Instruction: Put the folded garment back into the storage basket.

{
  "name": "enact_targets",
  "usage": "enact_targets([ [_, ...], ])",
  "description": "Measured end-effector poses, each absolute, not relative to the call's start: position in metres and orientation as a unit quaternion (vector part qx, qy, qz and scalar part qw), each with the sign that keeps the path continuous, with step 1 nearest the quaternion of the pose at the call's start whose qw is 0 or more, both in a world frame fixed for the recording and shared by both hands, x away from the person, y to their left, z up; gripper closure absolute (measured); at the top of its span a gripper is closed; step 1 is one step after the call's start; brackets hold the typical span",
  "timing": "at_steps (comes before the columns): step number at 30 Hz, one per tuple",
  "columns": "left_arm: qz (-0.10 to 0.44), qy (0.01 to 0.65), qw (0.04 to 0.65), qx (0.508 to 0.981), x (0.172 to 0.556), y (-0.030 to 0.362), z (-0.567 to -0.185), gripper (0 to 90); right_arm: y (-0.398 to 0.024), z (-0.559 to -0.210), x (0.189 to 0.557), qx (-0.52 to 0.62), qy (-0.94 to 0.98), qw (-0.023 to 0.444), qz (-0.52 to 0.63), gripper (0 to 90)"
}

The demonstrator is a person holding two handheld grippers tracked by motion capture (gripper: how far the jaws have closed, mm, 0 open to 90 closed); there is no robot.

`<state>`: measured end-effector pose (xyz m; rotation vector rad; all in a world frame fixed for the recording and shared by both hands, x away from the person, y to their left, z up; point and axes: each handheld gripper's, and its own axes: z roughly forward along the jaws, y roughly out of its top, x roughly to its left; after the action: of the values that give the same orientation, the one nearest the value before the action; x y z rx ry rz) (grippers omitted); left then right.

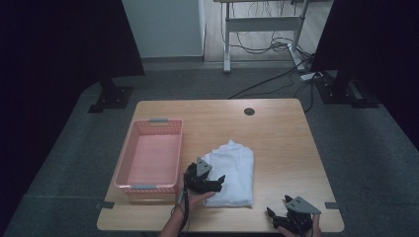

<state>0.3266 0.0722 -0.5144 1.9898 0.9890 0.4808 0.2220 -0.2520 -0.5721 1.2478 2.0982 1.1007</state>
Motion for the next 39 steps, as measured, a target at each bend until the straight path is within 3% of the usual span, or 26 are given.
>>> enact_targets([
  [39,0.196,0.44,0.402,0.779,0.366,0.068,-0.526,19.9,-0.252,-0.572,0.222,0.453,0.762,0.23,0.4,17.1],
])
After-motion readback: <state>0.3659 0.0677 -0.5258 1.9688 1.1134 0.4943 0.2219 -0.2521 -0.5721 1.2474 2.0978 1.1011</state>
